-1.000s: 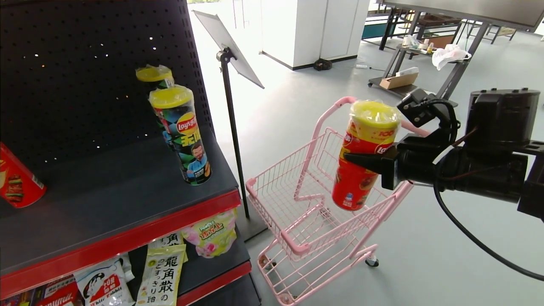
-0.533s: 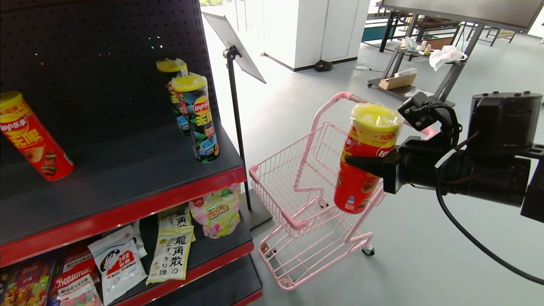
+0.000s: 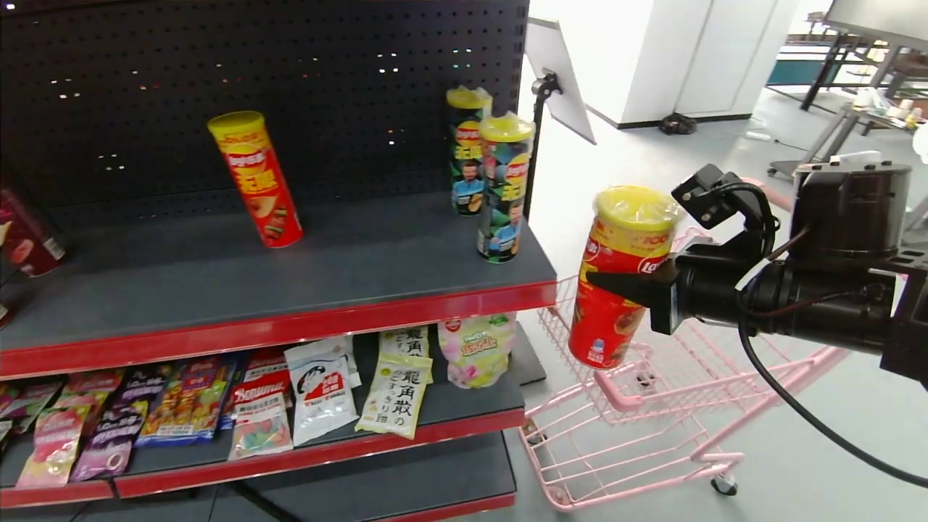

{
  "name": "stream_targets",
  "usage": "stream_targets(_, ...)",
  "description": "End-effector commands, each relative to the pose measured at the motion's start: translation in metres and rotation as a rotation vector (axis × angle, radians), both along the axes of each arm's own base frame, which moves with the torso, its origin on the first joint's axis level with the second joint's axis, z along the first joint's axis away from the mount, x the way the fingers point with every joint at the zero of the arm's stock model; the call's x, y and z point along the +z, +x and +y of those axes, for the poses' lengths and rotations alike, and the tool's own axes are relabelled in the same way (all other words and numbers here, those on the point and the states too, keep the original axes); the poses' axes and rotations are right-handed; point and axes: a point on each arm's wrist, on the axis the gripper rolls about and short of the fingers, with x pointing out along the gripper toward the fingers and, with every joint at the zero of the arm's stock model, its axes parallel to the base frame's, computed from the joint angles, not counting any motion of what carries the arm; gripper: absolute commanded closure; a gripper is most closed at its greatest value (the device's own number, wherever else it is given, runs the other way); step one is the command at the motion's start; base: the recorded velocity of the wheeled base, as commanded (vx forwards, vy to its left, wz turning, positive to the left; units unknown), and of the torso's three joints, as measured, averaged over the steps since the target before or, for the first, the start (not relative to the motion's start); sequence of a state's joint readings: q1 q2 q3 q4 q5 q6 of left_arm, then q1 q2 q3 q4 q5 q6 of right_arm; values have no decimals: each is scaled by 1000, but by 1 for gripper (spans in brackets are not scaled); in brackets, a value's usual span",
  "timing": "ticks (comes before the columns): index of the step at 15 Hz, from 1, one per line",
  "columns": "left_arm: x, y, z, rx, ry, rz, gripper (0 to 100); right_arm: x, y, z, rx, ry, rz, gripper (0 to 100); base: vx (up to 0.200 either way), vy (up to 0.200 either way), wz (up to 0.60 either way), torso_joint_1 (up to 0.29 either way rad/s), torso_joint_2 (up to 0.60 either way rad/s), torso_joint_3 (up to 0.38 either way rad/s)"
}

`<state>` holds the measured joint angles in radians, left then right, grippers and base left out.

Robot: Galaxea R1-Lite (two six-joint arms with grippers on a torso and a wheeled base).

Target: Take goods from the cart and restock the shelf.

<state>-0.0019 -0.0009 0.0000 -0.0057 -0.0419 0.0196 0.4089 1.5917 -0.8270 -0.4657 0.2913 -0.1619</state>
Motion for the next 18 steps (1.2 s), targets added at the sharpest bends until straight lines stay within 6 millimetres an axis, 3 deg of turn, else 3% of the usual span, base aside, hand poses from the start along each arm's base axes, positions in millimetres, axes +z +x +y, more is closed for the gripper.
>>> stream_targets(1, 0, 0, 0, -1, 0, 0, 0, -1, 1, 0, -1, -1, 1, 100, 0, 0, 600, 2, 7, 2)
stream_targets(3, 0, 0, 0, -1, 0, 0, 0, -1, 1, 0, 0, -2, 0, 100, 0, 0, 600, 2, 7, 0)
stream_targets(7, 0, 0, 0, 1, 2, -1, 0, -7, -2, -6, -7, -25, -1, 100, 0, 0, 0, 0, 0, 0)
stream_targets(11, 0, 0, 0, 1, 2, -1, 0, 1, -13, -10, 33, 25, -8, 100, 0, 0, 0, 0, 0, 0)
stream_targets(18, 0, 0, 0, 1, 3, -1, 0, -1, -27, -19, 94, 58, -29, 100, 0, 200, 0, 3, 4, 3)
